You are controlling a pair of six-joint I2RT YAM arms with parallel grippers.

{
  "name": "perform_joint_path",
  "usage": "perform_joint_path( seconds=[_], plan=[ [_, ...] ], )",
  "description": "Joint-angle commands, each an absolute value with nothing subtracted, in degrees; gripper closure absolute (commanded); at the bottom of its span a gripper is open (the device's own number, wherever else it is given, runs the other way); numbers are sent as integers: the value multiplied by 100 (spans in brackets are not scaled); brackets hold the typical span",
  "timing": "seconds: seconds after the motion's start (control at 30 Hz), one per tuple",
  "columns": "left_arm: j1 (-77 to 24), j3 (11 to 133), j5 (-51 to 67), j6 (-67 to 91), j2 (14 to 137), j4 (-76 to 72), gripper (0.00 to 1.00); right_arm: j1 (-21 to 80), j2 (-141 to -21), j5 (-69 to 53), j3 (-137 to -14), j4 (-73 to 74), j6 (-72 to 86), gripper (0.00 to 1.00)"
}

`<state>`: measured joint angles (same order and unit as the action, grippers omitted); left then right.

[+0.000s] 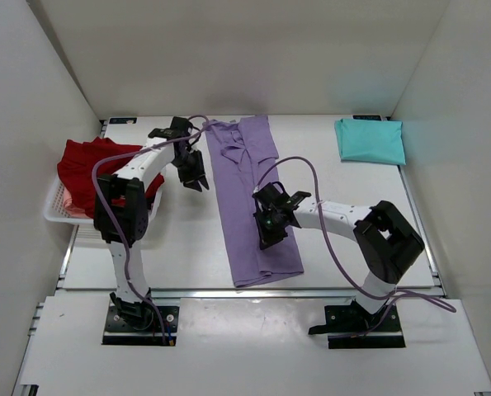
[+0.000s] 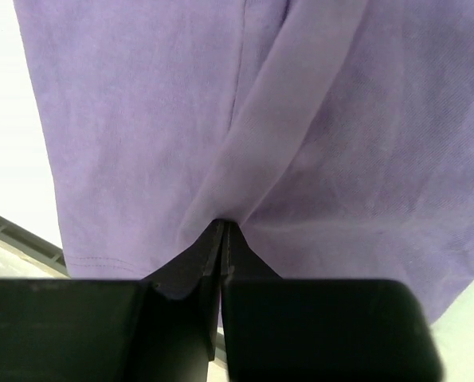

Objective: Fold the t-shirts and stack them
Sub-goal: Grab the bottom of the folded rectangular tshirt with both arms

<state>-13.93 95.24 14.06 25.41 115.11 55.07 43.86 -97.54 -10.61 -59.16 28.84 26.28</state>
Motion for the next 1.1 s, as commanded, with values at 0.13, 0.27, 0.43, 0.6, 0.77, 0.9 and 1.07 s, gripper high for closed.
perform_joint_path(
  seconds=[0.13, 0.27, 0.43, 0.6, 0.77, 0.9, 1.07],
  plan=[
    [-1327, 8615, 1459, 2399, 10284, 5230, 60, 4553, -9922, -1459, -5801, 2952, 2479, 100],
    [-1642, 8078, 1625, 2259, 9740, 5369, 58, 4667, -9522, -924, -6151, 3286, 2180, 100],
    [-2730, 6482, 2047, 2915, 8545, 4617, 55, 4387, -8273, 174, -5987, 3418, 2066, 74],
    [-3716, 5099, 2109, 4172, 7393, 3500, 38, 3569, -7691, -377, -5258, 3709, 2048, 68],
    [-4147, 4580, 1872, 4596, 7251, 3190, 33, 3542, -7094, -589, -4343, 3543, 2302, 47],
    [-4649, 4158, 1802, 5070, 7382, 2673, 34, 3542, -6944, -817, -3886, 3279, 2593, 47],
    [-5062, 4078, 1460, 5335, 7821, 2434, 36, 3498, -6864, -1115, -3420, 3059, 2768, 49]
  ],
)
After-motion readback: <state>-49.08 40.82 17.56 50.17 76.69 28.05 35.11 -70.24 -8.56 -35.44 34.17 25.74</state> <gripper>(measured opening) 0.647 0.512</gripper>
